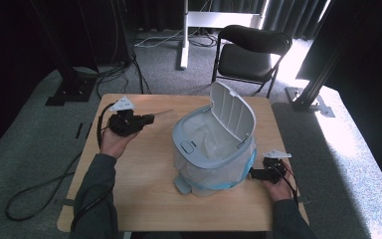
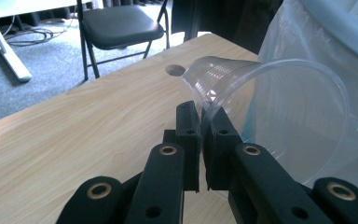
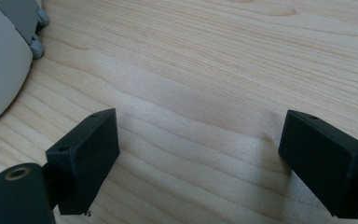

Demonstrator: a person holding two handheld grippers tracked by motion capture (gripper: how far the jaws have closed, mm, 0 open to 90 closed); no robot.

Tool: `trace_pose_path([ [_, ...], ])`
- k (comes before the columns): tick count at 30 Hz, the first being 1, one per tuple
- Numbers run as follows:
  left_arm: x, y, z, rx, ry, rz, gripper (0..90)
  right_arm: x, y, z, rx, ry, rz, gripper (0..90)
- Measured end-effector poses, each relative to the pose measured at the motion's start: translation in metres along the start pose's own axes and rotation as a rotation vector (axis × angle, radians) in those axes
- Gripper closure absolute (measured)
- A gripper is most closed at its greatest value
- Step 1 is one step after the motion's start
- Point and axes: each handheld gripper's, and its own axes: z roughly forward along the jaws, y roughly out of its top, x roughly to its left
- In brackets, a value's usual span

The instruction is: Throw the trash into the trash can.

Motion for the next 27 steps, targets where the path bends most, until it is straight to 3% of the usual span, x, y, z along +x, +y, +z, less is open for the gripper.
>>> trace_pose_path([
  [27, -0.014, 0.025, -0.008, -0.047, -0.030, 0.048, 85.8, 0.000, 0.000, 0.000, 0.000, 0.000, 0.000, 11.2],
])
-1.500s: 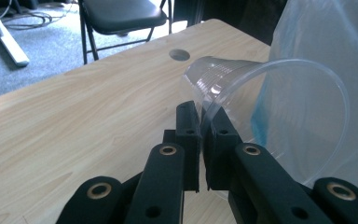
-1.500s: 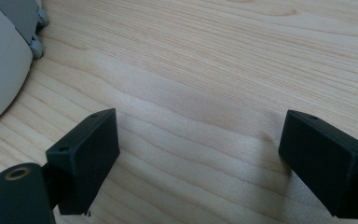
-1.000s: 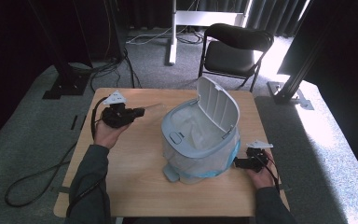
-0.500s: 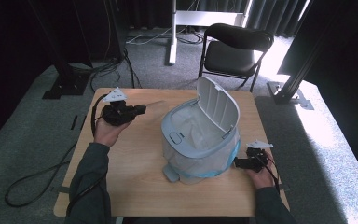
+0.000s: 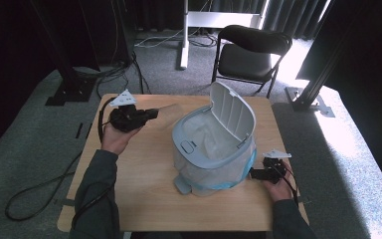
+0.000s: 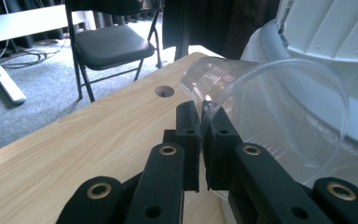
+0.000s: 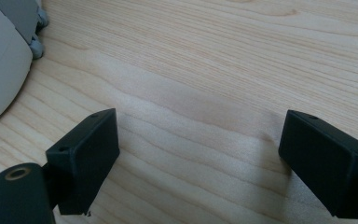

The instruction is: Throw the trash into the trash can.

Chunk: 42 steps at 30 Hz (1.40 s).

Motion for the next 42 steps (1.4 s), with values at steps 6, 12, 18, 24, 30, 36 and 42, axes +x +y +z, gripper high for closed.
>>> trace_pose_path([
  [6, -0.003, 0.006, 0.000, -0.008, -0.015, 0.013, 85.8, 0.000, 0.000, 0.000, 0.000, 0.000, 0.000, 11.2],
  [12, -0.007, 0.011, 0.000, -0.016, -0.027, 0.020, 85.8, 0.000, 0.000, 0.000, 0.000, 0.000, 0.000, 11.2],
  [18, -0.010, 0.017, -0.001, -0.022, -0.031, 0.036, 85.8, 0.000, 0.000, 0.000, 0.000, 0.000, 0.000, 11.2],
  [24, -0.012, 0.021, -0.002, -0.031, -0.037, 0.040, 85.8, 0.000, 0.000, 0.000, 0.000, 0.000, 0.000, 11.2],
  [30, -0.014, 0.024, -0.002, -0.039, -0.044, 0.044, 85.9, 0.000, 0.000, 0.000, 0.000, 0.000, 0.001, 11.2],
  [36, -0.017, 0.026, -0.003, -0.050, -0.052, 0.051, 85.8, 0.000, 0.000, 0.000, 0.000, 0.000, 0.000, 11.2],
  [42, -0.020, 0.030, -0.003, -0.052, -0.062, 0.058, 85.8, 0.000, 0.000, 0.000, 0.000, 0.000, 0.000, 11.2],
])
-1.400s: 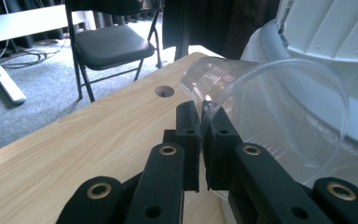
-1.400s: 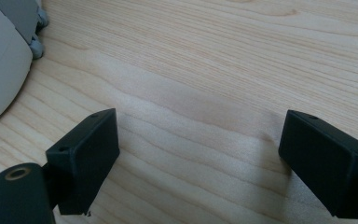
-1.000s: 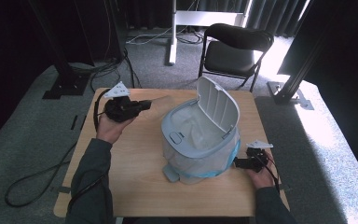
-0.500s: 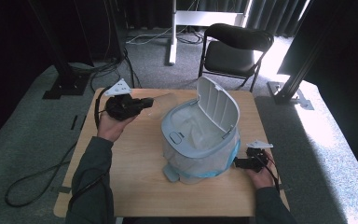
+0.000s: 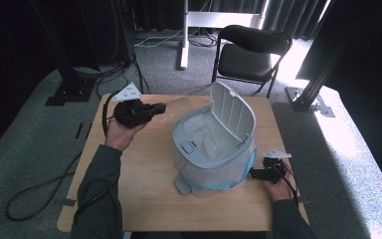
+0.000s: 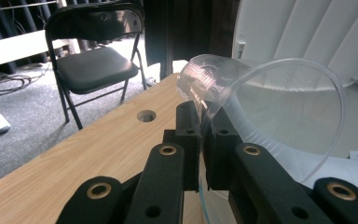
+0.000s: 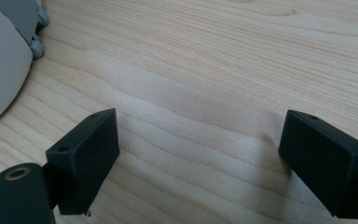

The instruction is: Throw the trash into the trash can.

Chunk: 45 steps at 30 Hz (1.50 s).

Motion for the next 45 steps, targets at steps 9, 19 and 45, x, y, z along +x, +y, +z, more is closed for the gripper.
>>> trace_pose_path([
  [9, -0.006, 0.005, -0.001, -0.011, -0.017, 0.015, 85.8, 0.000, 0.000, 0.000, 0.000, 0.000, 0.000, 11.2],
  [19, -0.011, 0.012, 0.002, -0.016, -0.029, 0.034, 85.8, 0.000, 0.000, 0.000, 0.000, 0.000, 0.000, 11.2],
  [45, -0.024, 0.028, 0.010, -0.042, -0.071, 0.066, 85.7, 0.000, 0.000, 0.000, 0.000, 0.000, 0.000, 11.2],
])
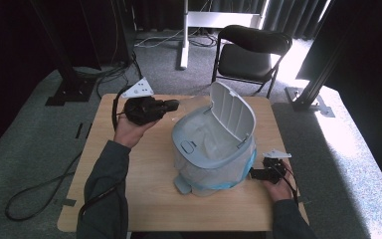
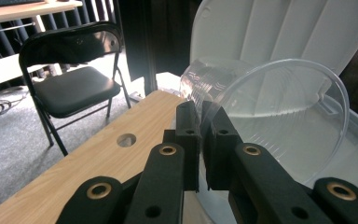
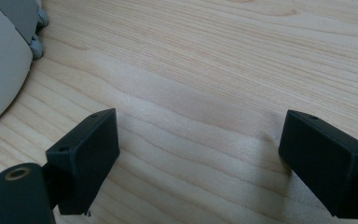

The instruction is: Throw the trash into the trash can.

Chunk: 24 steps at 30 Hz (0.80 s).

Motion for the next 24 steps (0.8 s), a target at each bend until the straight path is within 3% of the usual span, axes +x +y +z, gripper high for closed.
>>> trace_pose_path([
  [24, -0.011, 0.013, 0.013, -0.005, -0.044, 0.031, 85.7, 0.000, 0.000, 0.000, 0.000, 0.000, 0.000, 11.2],
])
